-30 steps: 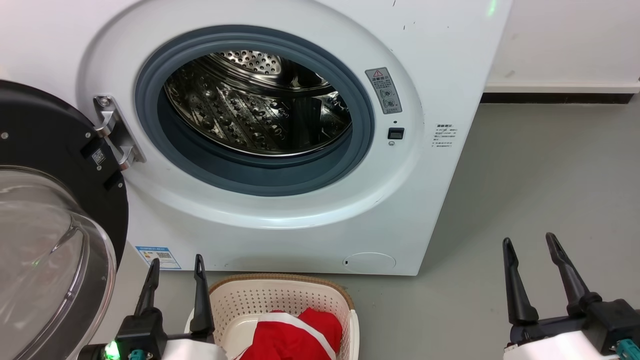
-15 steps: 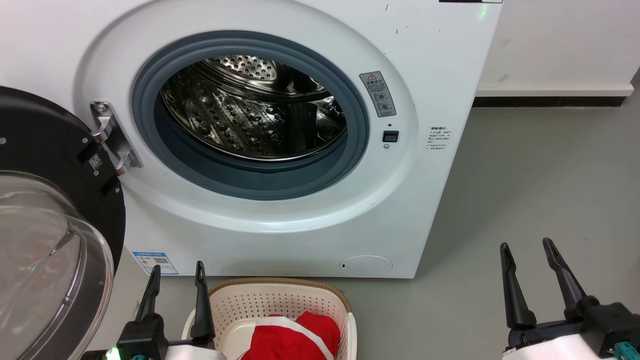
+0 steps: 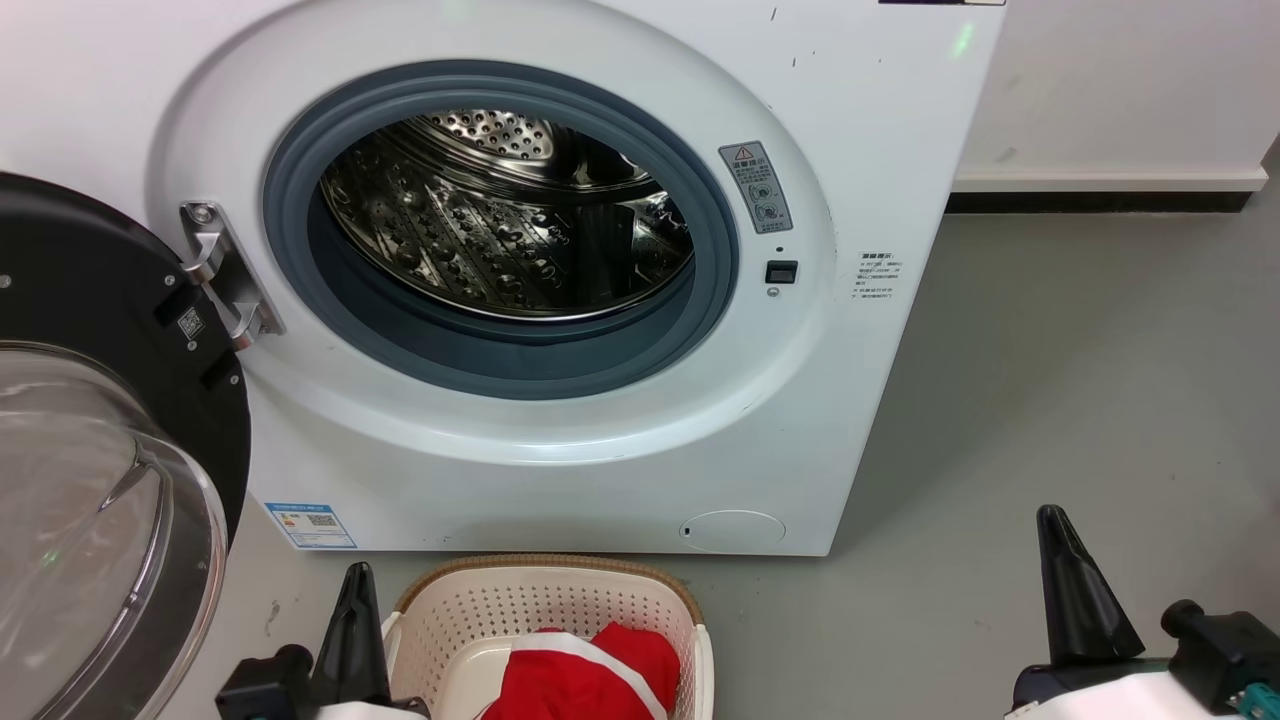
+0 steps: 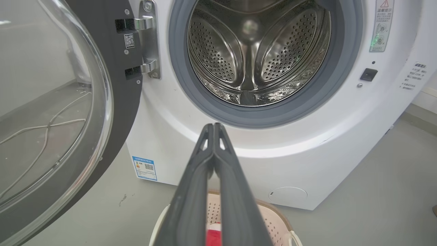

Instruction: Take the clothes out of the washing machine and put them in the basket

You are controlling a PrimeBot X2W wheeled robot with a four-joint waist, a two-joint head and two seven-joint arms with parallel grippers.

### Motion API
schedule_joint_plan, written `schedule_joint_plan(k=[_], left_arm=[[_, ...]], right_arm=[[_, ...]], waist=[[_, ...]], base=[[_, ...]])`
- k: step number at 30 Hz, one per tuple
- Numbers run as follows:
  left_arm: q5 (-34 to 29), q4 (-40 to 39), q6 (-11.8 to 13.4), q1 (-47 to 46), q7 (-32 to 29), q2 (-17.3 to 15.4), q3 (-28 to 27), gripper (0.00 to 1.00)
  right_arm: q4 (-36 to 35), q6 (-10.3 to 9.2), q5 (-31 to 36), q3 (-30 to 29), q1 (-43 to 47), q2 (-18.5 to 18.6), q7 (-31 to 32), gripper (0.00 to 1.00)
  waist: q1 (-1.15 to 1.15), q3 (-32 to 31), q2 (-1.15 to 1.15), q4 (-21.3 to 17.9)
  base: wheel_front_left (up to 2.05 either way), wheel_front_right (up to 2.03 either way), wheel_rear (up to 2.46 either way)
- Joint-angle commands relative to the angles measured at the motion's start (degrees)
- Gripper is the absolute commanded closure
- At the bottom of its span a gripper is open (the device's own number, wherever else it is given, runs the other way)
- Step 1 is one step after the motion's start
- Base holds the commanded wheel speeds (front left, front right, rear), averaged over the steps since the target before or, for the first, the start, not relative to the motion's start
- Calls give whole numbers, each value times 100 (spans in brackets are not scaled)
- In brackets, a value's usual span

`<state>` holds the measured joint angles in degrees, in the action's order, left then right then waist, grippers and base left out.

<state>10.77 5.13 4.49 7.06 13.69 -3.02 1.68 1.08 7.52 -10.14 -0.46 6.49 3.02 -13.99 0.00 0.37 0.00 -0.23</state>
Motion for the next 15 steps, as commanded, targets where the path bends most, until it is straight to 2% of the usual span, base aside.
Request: schedule_joint_plan(k=[1, 15], left_arm=[[286, -56, -45, -134, -43, -26, -22, 100], [1845, 152, -270, -386, -359, -81, -100, 100]], right_arm=[[-40, 0, -314, 3, -113, 42, 51, 100], [220, -1, -1918, 3, -357, 123, 339, 100]], waist=[[0, -1, 0, 1], [0, -3, 0, 4]], base=[[0, 0, 0], [0, 0, 0]])
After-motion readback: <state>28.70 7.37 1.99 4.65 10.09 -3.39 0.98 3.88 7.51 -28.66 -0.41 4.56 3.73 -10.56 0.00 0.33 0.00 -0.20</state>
